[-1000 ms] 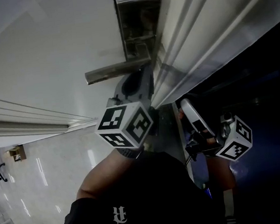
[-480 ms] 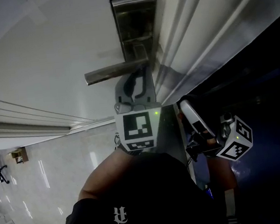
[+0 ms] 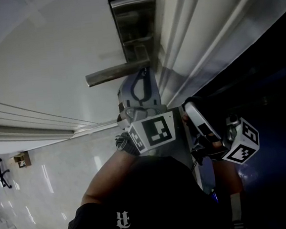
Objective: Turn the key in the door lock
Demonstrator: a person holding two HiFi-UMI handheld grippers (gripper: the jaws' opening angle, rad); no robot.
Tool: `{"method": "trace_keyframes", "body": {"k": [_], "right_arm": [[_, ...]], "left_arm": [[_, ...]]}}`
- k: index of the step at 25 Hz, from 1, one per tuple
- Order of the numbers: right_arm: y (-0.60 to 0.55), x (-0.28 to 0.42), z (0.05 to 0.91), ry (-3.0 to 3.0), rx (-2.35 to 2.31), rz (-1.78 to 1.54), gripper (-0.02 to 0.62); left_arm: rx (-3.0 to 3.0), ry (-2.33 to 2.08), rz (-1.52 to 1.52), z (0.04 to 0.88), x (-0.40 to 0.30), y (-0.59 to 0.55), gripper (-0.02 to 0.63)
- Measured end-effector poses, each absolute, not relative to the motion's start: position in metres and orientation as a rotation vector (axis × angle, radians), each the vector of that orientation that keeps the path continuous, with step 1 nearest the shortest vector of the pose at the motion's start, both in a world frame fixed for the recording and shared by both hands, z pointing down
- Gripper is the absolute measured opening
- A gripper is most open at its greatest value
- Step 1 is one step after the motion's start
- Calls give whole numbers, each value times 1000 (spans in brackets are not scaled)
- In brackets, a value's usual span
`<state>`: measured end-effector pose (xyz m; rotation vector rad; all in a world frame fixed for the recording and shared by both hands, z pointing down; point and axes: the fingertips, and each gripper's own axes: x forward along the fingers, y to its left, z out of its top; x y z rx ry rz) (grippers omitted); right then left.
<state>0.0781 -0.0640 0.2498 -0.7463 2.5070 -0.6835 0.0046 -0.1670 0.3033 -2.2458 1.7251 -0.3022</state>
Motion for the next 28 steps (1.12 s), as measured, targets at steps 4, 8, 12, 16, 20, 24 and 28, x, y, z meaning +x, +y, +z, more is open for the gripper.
{"method": "trace_keyframes", "body": {"k": [4,8,12,16,20,24,28], "right_arm": [[-63,80,250,2499,-746,-684,17],[-63,82,251,2492,-746,-682,17],[-62,85,251,2483,-749,-677,17],[-63,87,251,2476,-749,-677,17],[-63,88,251,2472,-750,-681,17],[-64,87,252,2476,-752,-685,17],[-67,85,254,2481,-764,-688,17]], "left_arm": [[-2138,1668,-391,304,6,-167,34],[-2074,1594,-471,306,7,-167,32],[-1998,1511,-560,307,8,-166,31],[-1871,1414,-658,309,11,-166,25],[-1788,1328,-732,311,12,-165,23],[-1741,1246,-794,312,14,-164,23],[-1690,1177,-838,314,16,-163,23]]}}
